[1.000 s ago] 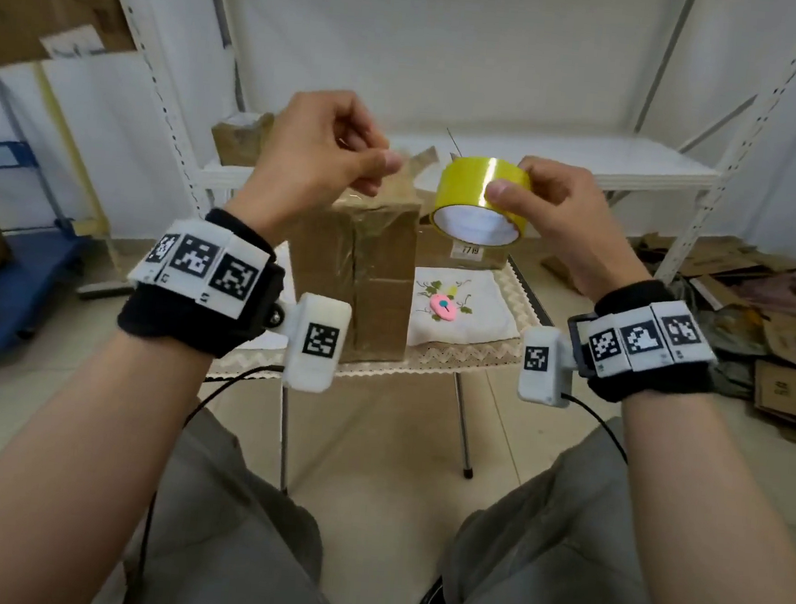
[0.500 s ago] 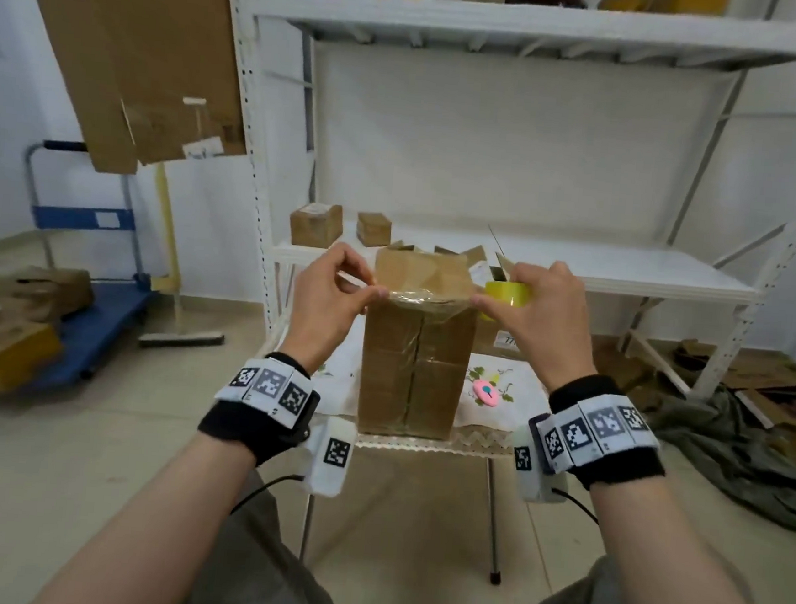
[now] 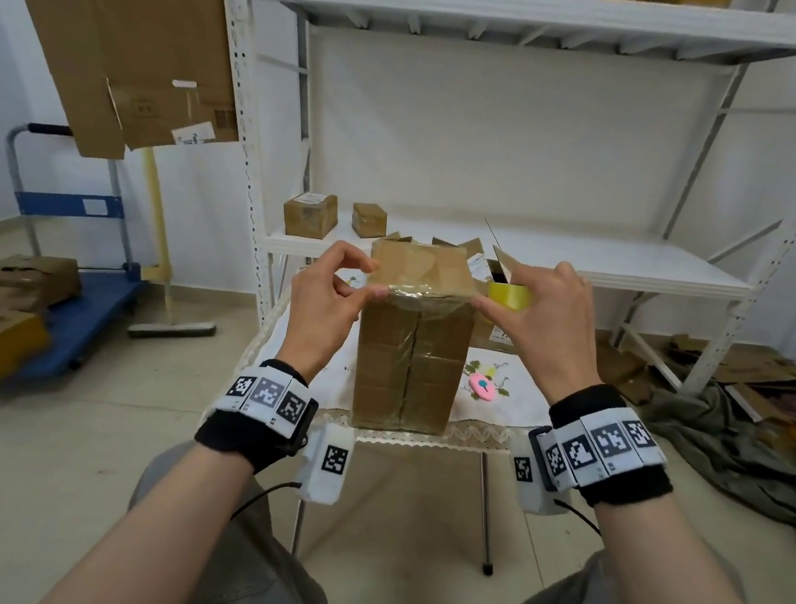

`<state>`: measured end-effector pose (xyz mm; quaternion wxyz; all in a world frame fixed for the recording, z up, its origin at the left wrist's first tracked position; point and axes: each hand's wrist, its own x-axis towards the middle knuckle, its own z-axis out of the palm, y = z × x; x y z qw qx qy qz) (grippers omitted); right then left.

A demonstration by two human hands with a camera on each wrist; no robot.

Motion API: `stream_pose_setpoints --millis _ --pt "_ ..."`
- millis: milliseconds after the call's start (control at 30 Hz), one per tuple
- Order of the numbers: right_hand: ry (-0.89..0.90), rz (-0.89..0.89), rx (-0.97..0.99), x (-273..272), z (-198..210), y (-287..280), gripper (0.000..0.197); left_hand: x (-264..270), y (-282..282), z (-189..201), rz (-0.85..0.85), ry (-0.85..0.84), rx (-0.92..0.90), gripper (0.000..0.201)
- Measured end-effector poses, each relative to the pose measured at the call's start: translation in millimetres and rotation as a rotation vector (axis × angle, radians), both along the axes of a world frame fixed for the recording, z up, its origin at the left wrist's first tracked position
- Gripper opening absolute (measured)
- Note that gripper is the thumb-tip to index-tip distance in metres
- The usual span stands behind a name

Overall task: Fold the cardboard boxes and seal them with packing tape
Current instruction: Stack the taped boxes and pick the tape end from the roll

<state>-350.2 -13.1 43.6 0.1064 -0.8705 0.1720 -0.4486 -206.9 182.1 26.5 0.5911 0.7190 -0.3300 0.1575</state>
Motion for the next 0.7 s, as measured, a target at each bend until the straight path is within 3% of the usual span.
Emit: stream_pose_setpoints --millis 533,700 --pt "0.14 -0.089 0.006 22.1 9.1 3.9 0.053 19.3 -4.4 -7.7 -0.008 -0.012 0.037 0.025" --pt "0.199 -0.139 0.064 26.3 19.5 7.8 0.067 22.9 -5.3 -12.2 -0.041 -0.037 0.067 0.025"
